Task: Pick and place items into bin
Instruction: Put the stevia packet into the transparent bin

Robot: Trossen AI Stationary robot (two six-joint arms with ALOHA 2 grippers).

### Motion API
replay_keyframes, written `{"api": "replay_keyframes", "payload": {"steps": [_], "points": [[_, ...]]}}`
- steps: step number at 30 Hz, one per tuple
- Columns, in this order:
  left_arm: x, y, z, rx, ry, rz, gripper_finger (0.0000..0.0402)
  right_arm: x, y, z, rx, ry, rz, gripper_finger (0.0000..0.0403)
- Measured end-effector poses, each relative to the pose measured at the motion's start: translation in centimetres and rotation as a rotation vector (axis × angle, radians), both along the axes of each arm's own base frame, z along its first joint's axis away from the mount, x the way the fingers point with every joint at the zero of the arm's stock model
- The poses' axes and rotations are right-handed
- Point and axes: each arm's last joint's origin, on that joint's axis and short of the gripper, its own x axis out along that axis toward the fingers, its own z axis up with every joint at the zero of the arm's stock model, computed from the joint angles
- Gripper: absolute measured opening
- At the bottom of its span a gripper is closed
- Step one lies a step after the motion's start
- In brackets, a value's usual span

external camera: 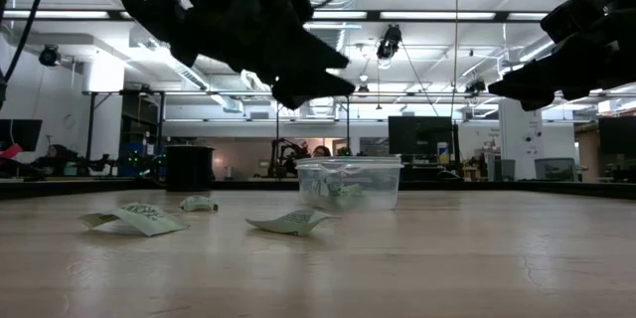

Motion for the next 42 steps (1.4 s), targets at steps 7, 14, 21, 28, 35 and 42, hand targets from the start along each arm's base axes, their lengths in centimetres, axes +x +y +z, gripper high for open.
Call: {"api": "replay_keyframes", "payload": {"steps": [7, 14, 21, 28, 35, 42], "points": [[0.2, -2.8, 0.5, 0.124, -0.064, -0.153, 0.0248, 0.0, 0.0, 0.0, 0.002, 0.000, 0.000, 0.0183], [0.0, -4.8, 0.5, 0.231, -0.108, -0.247, 0.0248, 0.0, 0.0, 0.0, 0.000, 0.000, 0.000, 0.0183], [0.3, -5.6, 0.7, 0.244, 0.070, -0.254, 0.0248, 0.0, 0.0, 0.0, 0.001, 0.000, 0.000, 0.0183], [0.6, -6.9, 2.4, 0.311, 0.249, -0.216, 0.0247, 0.0, 0.0, 0.0, 0.002, 0.000, -0.001, 0.0183], [0.3, -9.6, 3.1, 0.386, 0.205, -0.273, 0.0247, 0.0, 0.0, 0.0, -0.003, 0.000, 0.001, 0.0183], [-0.4, -11.8, 3.0, 0.480, 0.206, -0.257, 0.0247, 0.0, 0.0, 0.0, -0.005, 0.000, 0.000, 0.0183]]}}
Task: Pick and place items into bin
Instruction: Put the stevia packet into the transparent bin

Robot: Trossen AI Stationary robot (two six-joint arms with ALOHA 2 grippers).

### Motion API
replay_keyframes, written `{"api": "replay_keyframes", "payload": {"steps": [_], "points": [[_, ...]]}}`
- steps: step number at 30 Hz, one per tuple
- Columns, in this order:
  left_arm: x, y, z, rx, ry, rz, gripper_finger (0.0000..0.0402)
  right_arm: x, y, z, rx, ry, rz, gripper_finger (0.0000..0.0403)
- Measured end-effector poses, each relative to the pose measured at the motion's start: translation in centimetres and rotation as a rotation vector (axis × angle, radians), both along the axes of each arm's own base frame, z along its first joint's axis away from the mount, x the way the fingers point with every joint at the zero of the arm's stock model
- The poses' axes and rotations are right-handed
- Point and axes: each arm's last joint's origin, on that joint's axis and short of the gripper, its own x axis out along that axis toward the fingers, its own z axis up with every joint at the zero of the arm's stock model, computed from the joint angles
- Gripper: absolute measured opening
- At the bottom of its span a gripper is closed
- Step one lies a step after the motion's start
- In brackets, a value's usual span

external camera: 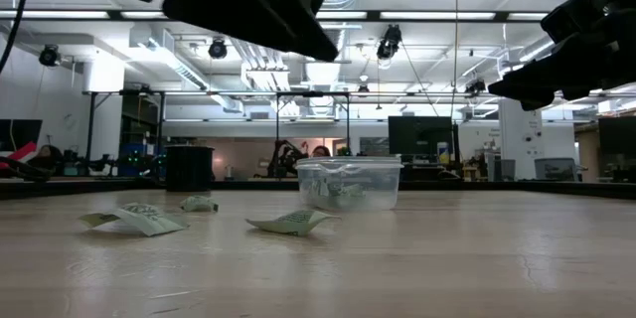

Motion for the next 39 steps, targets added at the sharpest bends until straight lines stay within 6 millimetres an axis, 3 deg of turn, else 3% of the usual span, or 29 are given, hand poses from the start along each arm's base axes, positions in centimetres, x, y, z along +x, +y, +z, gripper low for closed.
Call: {"api": "replay_keyframes", "payload": {"steps": [4, 15, 39], "points": [[-0.1, -0.7, -1.0, 0.005, 0.035, -0.015, 0.0247, 0.0, 0.0, 0.0, 0.006, 0.000, -0.001, 0.0183], [1.4, -1.1, -6.4, 0.035, 0.126, -0.013, 0.0247, 0.0, 0.0, 0.0, 0.004, 0.005, 0.000, 0.0183], [3.0, -0.4, -9.8, -0.065, 0.205, -0.018, 0.0247, 0.1, 0.0, -0.1, 0.005, 0.011, 0.000, 0.0183]]}}
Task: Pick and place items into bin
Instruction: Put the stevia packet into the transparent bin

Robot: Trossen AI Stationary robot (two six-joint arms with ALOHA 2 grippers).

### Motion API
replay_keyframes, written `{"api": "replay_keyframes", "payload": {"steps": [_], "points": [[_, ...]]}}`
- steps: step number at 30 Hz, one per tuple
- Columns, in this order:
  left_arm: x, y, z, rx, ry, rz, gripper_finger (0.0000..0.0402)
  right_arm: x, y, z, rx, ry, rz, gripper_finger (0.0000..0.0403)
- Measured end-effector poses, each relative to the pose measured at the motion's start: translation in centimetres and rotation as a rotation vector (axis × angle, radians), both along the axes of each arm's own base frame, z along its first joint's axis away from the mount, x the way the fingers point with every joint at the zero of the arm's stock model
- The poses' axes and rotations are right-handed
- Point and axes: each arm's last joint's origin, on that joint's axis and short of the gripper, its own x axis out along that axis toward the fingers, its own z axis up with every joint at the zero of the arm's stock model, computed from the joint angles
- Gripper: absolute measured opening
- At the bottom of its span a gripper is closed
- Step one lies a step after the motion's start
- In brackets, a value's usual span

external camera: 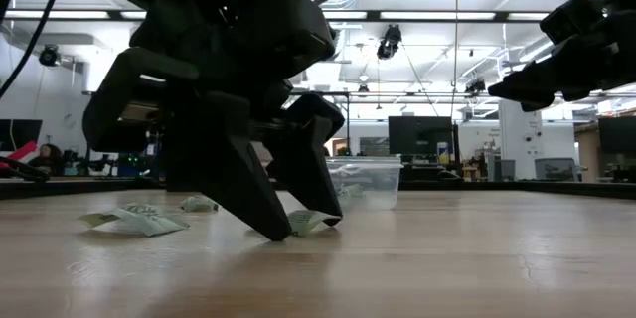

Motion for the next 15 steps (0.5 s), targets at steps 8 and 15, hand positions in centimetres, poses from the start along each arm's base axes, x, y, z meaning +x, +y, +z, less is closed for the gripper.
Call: {"api": "replay_keyframes", "payload": {"steps": [8, 15], "points": [[-0.05, 0.02, 0.04, 0.001, 0.001, 0.000, 0.0242, 0.00, 0.00, 0.00, 0.000, 0.000, 0.000, 0.0183], [-0.09, 0.07, -0.01, -0.005, 0.008, -0.012, 0.0153, 0.00, 0.00, 0.00, 0.001, 0.000, 0.000, 0.0183]]}}
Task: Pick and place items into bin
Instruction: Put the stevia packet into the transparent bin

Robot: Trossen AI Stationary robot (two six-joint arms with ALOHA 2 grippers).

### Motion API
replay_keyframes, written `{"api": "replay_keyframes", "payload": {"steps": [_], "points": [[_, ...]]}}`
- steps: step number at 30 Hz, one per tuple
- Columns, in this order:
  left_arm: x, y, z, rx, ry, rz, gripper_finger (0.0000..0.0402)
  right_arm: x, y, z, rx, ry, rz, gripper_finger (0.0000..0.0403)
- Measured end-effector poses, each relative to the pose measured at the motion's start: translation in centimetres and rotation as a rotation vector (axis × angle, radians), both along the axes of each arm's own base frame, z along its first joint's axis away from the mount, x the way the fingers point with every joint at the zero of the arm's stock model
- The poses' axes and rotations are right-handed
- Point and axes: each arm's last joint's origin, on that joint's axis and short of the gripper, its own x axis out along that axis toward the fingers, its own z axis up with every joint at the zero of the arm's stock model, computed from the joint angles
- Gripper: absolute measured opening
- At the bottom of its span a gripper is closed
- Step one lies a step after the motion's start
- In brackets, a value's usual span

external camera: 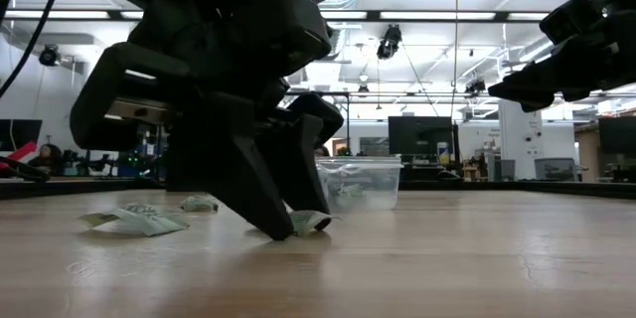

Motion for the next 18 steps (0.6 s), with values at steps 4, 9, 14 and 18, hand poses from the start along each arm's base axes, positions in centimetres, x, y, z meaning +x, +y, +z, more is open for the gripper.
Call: {"api": "replay_keyframes", "payload": {"steps": [4, 9, 14, 18], "points": [[0.11, 0.41, 0.00, -0.018, 0.005, -0.014, 0.0051, 0.00, 0.00, 0.00, 0.000, 0.000, 0.000, 0.0183], [0.03, 0.45, -0.07, -0.007, 0.006, -0.056, 0.0003, 0.00, 0.00, 0.00, -0.001, 0.000, 0.000, 0.0183], [0.03, 0.44, -0.07, -0.011, 0.006, -0.066, 0.0001, 0.00, 0.00, 0.00, -0.002, 0.000, 0.001, 0.0183], [0.10, 0.41, 0.02, -0.007, 0.003, -0.073, 0.0000, 0.00, 0.00, 0.00, -0.001, 0.000, 0.000, 0.0183]]}}
